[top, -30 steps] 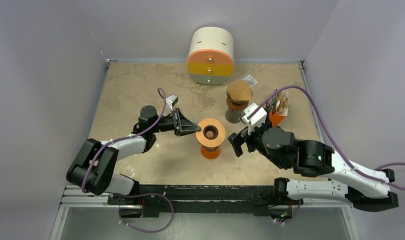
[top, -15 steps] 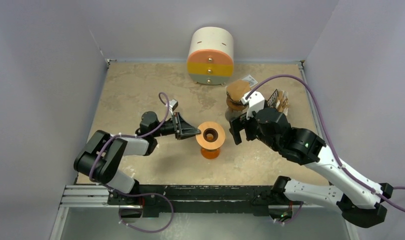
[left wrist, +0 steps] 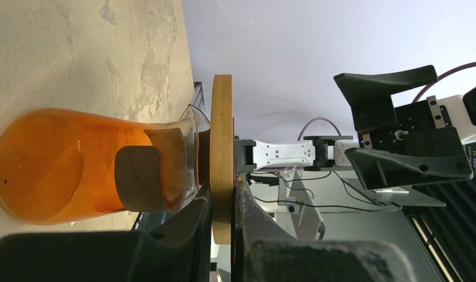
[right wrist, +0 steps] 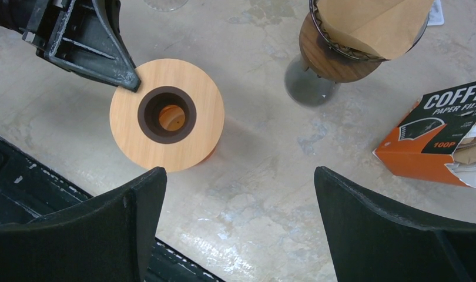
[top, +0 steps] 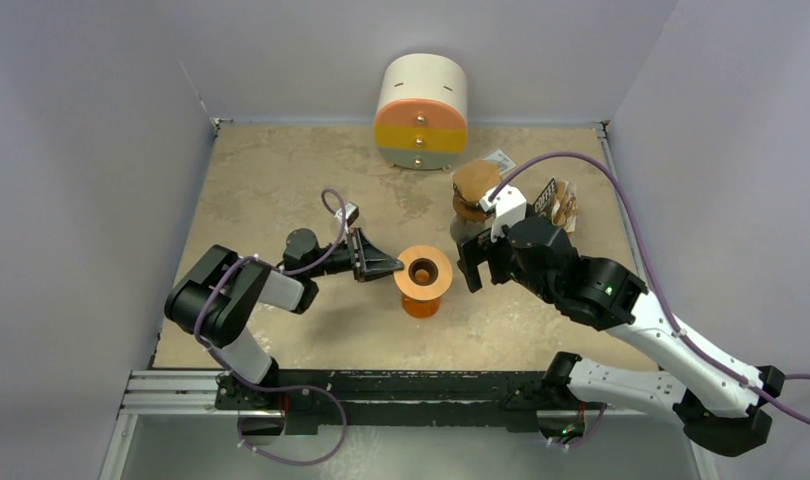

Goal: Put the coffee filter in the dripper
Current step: Place the dripper holder onto the coffee server, then pick up the coffee dripper from the center of the board.

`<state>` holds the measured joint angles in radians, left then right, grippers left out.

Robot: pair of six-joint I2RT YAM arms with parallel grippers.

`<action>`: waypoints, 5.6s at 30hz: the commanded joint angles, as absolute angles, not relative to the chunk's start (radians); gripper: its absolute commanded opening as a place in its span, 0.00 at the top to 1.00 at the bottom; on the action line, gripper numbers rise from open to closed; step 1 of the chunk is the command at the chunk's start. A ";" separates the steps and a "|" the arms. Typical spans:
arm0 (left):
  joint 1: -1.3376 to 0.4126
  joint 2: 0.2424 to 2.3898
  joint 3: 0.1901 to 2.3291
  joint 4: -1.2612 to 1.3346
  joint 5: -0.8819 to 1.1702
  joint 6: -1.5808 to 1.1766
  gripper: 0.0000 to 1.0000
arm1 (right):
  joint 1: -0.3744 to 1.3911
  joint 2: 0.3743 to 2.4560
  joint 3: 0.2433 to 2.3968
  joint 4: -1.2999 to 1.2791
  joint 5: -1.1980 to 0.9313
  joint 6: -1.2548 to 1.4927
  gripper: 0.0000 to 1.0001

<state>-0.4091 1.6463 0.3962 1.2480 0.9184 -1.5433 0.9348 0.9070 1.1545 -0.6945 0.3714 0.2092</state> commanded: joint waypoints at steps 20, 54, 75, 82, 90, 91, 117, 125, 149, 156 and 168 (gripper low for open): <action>-0.417 1.610 0.365 1.281 0.925 -1.562 0.81 | 0.929 0.891 1.139 -0.655 0.376 0.225 0.03; -0.426 1.404 0.527 0.634 0.936 -1.272 0.59 | 0.929 0.870 1.132 -0.664 0.379 0.247 0.02; -0.439 1.385 0.689 0.120 0.870 -1.003 0.56 | 0.929 0.870 1.125 -0.670 0.403 0.239 0.01; -0.438 1.347 0.828 -0.245 0.759 -0.832 0.53 | 0.928 0.869 1.129 -0.662 0.416 0.236 0.01; -0.436 1.310 1.125 -0.704 0.407 -0.536 0.42 | 0.928 0.915 1.233 -0.737 0.607 0.326 0.01; -0.434 1.314 1.163 -0.738 0.361 -0.514 0.42 | 0.929 0.923 1.248 -0.751 0.613 0.340 0.01; -0.285 1.777 1.621 -0.855 -0.033 -0.319 0.33 | 0.930 0.829 1.170 -0.772 0.429 0.220 0.02; -0.282 1.919 1.725 -0.869 -0.016 -0.329 0.34 | 0.929 0.796 1.155 -0.779 0.411 0.215 0.02; -0.326 2.014 1.763 -0.905 -0.038 -0.347 0.45 | 0.929 0.787 1.137 -0.769 0.408 0.202 0.02; -0.329 2.022 1.766 -0.913 -0.060 -0.343 0.49 | 0.930 0.785 1.139 -0.775 0.411 0.205 0.03; -0.334 2.040 1.780 -0.919 -0.059 -0.344 0.59 | 0.929 0.778 1.138 -0.776 0.414 0.207 0.02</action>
